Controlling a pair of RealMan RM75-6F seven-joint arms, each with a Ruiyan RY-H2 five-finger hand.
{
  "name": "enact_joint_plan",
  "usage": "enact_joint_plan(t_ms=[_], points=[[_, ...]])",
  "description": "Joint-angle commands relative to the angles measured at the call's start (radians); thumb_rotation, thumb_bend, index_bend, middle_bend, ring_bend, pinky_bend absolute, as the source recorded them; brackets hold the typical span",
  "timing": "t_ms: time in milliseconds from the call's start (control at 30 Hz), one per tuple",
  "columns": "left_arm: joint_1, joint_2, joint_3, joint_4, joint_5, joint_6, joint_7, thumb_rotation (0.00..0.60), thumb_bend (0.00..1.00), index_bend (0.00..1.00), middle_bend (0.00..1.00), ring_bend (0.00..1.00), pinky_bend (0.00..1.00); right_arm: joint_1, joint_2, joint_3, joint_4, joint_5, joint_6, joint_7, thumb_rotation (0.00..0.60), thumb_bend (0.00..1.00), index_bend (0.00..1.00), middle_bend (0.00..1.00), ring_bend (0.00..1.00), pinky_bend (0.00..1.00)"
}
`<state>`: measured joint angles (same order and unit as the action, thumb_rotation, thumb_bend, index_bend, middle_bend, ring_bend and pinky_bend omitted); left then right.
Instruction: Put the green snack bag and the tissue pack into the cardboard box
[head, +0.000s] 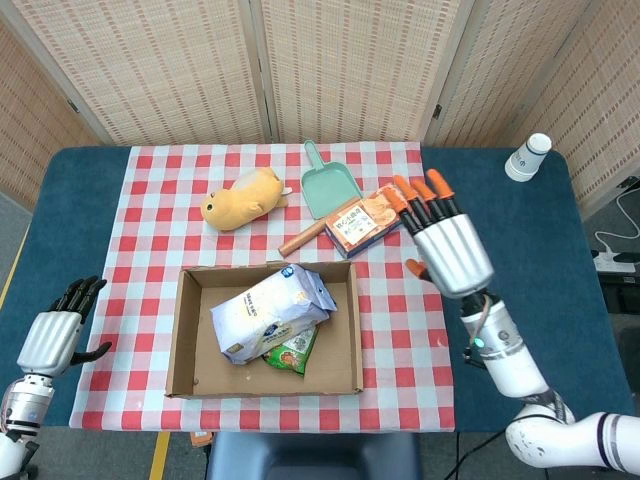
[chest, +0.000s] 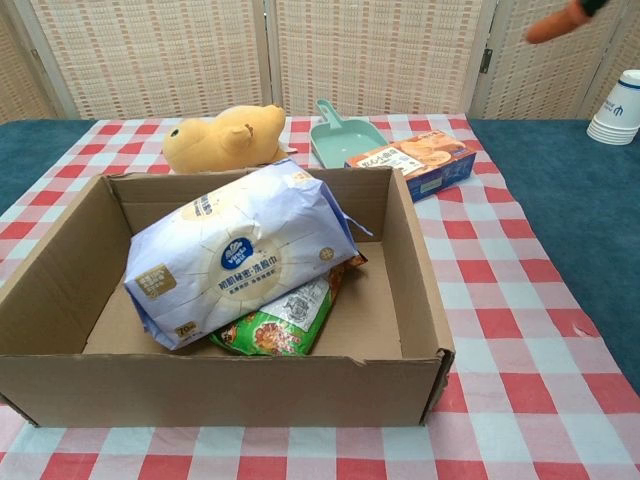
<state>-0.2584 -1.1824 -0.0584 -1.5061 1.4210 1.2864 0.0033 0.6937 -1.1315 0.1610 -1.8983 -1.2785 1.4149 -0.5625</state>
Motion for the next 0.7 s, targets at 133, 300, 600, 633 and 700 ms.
enact_joint_plan(t_ms=[133,300,600,633,700], points=[[-0.001,-0.004,0.000,0.000,-0.005,-0.004,0.010,0.600,0.19,0.08,0.01,0.00,0.22,-0.199,0.084,-0.098,0.150,-0.066,0.104,0.214,0.600,0.00,0.06,0.00,0.00,0.00],[-0.001,-0.002,-0.003,0.000,-0.011,-0.004,0.007,0.600,0.19,0.08,0.01,0.00,0.22,-0.310,0.058,-0.142,0.286,-0.055,0.134,0.336,0.600,0.00,0.09,0.00,0.00,0.00],[0.007,0.005,-0.003,0.000,-0.003,0.015,-0.001,0.600,0.19,0.09,0.01,0.00,0.22,-0.489,-0.011,-0.206,0.443,-0.010,0.131,0.488,0.600,0.00,0.08,0.00,0.00,0.00],[0.008,0.005,-0.003,-0.001,-0.003,0.016,0.000,0.600,0.19,0.09,0.01,0.00,0.22,-0.501,-0.012,-0.206,0.449,-0.021,0.137,0.510,0.600,0.00,0.08,0.00,0.00,0.00],[0.007,0.005,-0.004,-0.001,-0.003,0.016,0.000,0.600,0.19,0.09,0.01,0.00,0.22,-0.515,-0.009,-0.202,0.457,-0.039,0.151,0.531,0.600,0.00,0.08,0.00,0.00,0.00]])
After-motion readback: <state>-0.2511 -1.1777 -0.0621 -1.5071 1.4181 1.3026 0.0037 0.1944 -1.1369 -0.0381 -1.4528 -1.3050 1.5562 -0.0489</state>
